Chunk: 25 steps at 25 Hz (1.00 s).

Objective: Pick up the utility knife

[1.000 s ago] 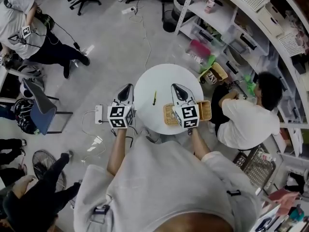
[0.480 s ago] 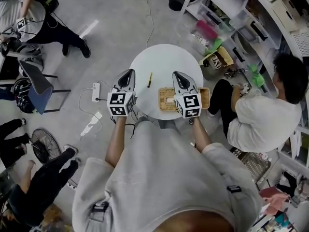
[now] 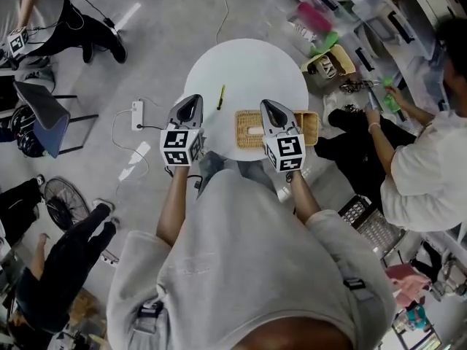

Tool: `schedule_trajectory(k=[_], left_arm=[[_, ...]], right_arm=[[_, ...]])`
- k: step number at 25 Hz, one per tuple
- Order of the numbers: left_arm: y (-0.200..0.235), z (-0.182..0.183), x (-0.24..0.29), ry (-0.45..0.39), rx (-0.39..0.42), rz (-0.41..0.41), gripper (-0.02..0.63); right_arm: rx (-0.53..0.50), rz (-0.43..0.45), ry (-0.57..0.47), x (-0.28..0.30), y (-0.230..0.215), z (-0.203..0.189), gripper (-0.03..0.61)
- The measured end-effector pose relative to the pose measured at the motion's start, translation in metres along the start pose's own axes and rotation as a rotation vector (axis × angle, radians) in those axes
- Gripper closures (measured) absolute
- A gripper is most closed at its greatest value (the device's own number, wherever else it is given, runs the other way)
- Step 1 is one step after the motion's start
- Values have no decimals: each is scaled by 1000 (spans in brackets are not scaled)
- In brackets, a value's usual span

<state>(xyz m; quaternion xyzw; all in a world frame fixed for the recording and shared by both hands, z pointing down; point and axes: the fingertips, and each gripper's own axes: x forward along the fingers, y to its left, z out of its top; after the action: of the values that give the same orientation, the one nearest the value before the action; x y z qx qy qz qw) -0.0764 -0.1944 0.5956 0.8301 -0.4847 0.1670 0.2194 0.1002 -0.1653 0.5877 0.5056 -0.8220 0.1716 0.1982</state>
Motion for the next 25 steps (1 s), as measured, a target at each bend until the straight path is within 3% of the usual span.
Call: schedule_trajectory(k=[10,21,22,24,25], left_arm=[[-14,-57,2,99,-31,-21,591],[-27,-81,9,157,-47,-61,583],[-28,-83,10,163,-53,-67,568],[-30,-90,14,182,-67,-84,436],[-30,-93,15,189,-68,-90,414]], right_arm=[[24,21,61,-4,5,-35,548],[28,41,89,-8,9,-50,548],[28,42,90,-8,9,-50,546],[29,44,92,-8,9,-52,546],[28,45,92,-8,9,-53,548]])
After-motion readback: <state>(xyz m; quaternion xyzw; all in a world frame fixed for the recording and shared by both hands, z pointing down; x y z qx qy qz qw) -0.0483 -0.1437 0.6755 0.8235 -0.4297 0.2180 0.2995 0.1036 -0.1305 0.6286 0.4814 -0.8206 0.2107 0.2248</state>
